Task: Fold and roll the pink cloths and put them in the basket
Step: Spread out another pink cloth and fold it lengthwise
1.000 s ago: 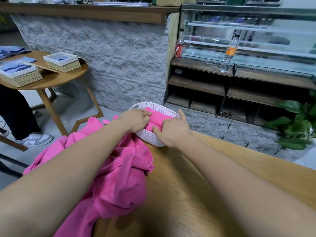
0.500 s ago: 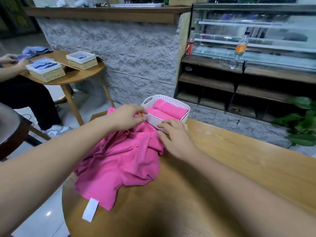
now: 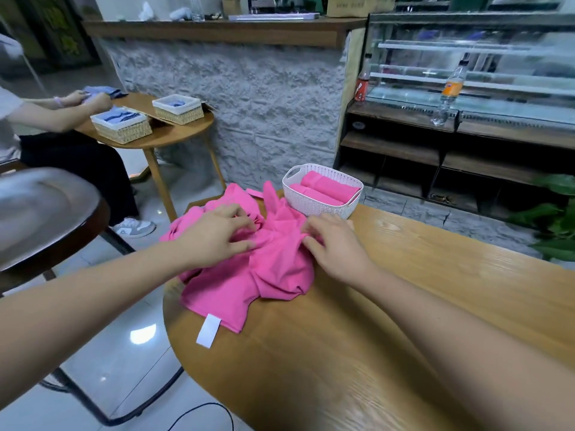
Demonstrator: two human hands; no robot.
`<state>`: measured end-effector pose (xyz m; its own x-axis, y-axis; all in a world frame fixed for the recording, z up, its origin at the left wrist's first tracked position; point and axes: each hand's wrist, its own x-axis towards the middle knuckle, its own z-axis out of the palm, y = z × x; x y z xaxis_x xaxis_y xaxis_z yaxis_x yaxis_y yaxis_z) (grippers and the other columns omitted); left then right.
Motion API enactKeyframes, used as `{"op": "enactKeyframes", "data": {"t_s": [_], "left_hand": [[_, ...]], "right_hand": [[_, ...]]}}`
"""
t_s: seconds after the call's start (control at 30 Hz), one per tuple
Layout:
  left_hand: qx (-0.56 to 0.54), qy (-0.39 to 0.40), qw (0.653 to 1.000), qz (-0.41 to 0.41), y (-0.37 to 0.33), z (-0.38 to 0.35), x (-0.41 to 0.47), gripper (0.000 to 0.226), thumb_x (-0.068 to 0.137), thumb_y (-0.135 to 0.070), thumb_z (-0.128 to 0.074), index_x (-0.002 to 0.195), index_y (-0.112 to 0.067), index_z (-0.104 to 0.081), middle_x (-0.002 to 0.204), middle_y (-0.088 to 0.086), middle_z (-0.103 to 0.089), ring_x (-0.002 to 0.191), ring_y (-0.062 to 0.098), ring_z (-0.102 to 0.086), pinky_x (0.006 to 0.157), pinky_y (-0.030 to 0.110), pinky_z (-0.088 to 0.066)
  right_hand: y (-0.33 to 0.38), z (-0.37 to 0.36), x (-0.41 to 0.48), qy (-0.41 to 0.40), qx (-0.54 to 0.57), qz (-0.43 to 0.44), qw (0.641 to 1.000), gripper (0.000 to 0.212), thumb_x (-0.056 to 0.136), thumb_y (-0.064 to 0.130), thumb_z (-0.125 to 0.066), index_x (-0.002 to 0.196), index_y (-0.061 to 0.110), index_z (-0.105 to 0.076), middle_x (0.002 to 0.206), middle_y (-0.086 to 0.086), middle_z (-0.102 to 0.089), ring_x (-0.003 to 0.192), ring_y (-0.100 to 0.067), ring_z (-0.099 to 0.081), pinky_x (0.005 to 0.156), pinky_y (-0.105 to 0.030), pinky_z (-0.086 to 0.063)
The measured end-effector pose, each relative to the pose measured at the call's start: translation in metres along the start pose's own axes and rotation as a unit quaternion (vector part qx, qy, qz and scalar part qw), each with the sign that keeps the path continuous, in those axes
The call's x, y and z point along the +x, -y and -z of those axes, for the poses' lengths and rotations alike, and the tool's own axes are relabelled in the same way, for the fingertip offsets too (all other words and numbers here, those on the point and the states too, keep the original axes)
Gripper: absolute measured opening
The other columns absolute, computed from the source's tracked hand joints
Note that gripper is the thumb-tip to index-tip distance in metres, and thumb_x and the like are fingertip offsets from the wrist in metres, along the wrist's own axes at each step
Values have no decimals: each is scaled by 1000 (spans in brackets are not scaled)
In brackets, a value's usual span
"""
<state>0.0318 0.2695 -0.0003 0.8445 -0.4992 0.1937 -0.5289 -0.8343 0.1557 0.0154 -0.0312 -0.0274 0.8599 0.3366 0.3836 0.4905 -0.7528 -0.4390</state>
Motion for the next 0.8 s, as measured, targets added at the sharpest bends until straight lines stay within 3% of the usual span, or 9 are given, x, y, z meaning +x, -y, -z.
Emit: {"op": "enactKeyframes", "data": {"t_s": [0.17, 0.3, 0.43, 0.5, 0.6, 0.67, 0.8], "left_hand": [[-29, 63, 998, -10, -31, -4, -15, 49, 92, -56, -72, 131, -28, -63, 116, -7, -61, 103, 13, -59, 90, 34, -50], [-109, 105, 987, 45, -45, -9, -22, 54, 88, -50, -81, 132, -30, -59, 112, -11, -67, 95, 10, -62, 84, 29, -51], [-347, 95, 921, 151, -59, -16, -24, 38, 85, -20, -88, 117, -26, -68, 98, -2, -70, 80, 7, -66, 81, 25, -57], [-399, 77, 900, 157, -65, -18, -21, 33, 84, -7, -86, 110, -24, -72, 86, -1, -66, 73, 8, -63, 77, 27, -56], [-358, 61, 922, 135, -78, -9, -14, 28, 88, -17, -84, 110, -28, -71, 84, -1, -69, 71, 6, -62, 71, 24, -56], [-306, 83, 942, 110, -88, 3, -8, 31, 92, -32, -79, 119, -31, -64, 84, -1, -74, 70, 5, -65, 66, 22, -53], [-78, 81, 994, 15, -104, 20, 4, 52, 93, -53, -72, 139, -33, -57, 97, -5, -66, 87, 15, -63, 73, 29, -43]], "right_hand": [[16, 26, -12, 6, 30, 40, 999, 11, 89, 25, -59, 92, 31, -50, 94, 10, -55, 94, -12, -50, 88, -39, -37], [20, 43, -34, 106, 19, 48, 993, 17, 78, 26, -65, 83, 27, -48, 83, 9, -56, 79, -13, -54, 79, -39, -49], [21, 51, -54, 215, 75, -32, 973, 32, 77, 16, -76, 98, 26, -54, 86, 3, -63, 71, -9, -57, 72, -36, -50], [21, 51, -58, 217, 127, -54, 966, 41, 78, 15, -80, 108, 26, -55, 88, 1, -64, 68, -7, -55, 69, -34, -49], [23, 52, -55, 162, 236, -106, 952, 47, 86, 22, -87, 122, 22, -57, 88, -6, -68, 70, -10, -57, 67, -27, -47], [23, 53, -51, 143, 251, -142, 947, 46, 89, 28, -86, 124, 18, -59, 89, -12, -74, 71, -11, -60, 68, -28, -46], [26, 63, -40, 156, 181, -144, 960, 22, 90, 25, -84, 100, 13, -69, 86, -8, -75, 72, -11, -63, 74, -34, -50]]}}
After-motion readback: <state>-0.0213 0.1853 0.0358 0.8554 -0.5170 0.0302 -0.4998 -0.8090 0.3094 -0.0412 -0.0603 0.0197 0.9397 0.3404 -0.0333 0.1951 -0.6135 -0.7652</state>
